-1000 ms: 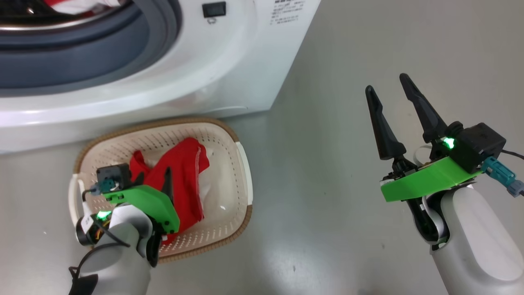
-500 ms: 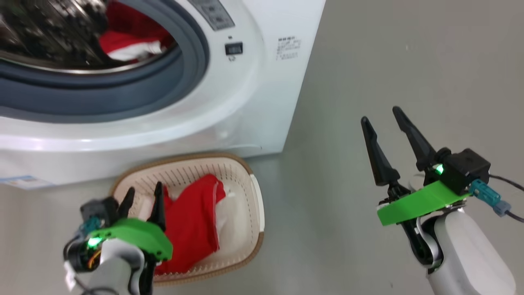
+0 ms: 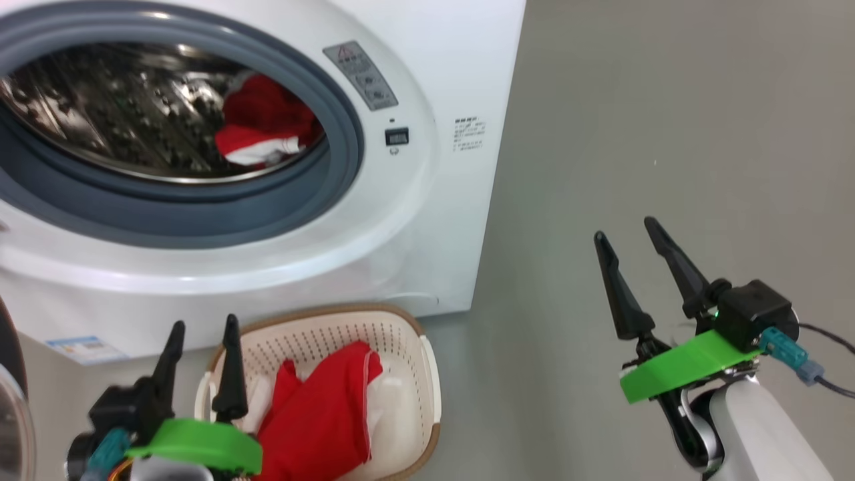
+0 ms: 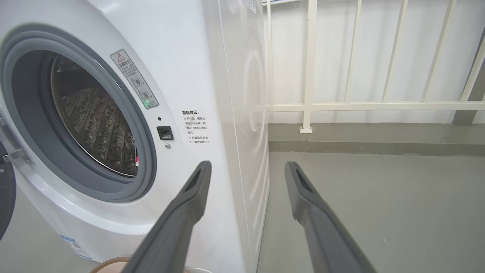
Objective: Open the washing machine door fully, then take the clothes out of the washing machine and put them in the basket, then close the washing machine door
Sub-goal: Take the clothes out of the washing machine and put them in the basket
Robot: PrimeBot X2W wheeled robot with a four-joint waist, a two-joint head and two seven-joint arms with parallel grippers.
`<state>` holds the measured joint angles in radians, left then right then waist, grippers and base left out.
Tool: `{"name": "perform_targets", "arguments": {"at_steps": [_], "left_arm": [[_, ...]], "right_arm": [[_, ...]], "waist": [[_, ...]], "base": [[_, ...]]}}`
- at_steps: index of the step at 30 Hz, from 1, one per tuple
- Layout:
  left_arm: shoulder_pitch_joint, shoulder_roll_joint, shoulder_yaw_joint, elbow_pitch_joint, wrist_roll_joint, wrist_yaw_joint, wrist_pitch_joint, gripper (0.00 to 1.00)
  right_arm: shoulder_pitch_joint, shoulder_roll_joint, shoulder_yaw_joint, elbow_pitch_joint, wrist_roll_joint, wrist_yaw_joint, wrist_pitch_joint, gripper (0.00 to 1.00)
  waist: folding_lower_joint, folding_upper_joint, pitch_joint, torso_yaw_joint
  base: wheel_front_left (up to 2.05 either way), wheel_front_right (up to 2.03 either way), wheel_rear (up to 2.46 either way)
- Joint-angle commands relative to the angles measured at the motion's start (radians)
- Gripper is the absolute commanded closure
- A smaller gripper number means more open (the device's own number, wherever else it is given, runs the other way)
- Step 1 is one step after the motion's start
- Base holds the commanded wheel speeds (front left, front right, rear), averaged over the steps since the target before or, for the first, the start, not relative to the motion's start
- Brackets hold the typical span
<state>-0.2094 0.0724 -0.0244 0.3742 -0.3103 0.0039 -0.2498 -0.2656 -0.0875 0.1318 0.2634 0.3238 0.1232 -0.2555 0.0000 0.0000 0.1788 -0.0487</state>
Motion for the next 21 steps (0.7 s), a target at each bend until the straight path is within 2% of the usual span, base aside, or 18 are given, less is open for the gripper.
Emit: {"name": "perform_targets", "arguments": {"at_steps": [1, 12, 21], "left_arm": [[0.032, 0.010, 0.048, -0.076, 0.024, 0.004, -0.012, 0.00], [0.201, -0.013, 0.142, -0.285, 0.071, -0.074, -0.012, 0.00], [0.266, -0.020, 0.178, -0.310, 0.106, -0.103, -0.012, 0.00]], "right_arm": [[0.015, 0.007, 0.010, -0.023, -0.015, 0.008, -0.006, 0.00], [0.087, 0.016, -0.023, -0.037, -0.040, 0.008, -0.006, 0.00], [0.122, 0.015, -0.031, -0.057, -0.056, 0.008, -0.006, 0.00]], "waist": [[0.0000, 0.0000, -0.048, -0.010], [0.0000, 0.0000, -0.140, -0.026], [0.0000, 0.0000, -0.160, -0.029]], "base": [[0.00, 0.00, 0.00], [0.00, 0.00, 0.00], [0.00, 0.00, 0.00]]}}
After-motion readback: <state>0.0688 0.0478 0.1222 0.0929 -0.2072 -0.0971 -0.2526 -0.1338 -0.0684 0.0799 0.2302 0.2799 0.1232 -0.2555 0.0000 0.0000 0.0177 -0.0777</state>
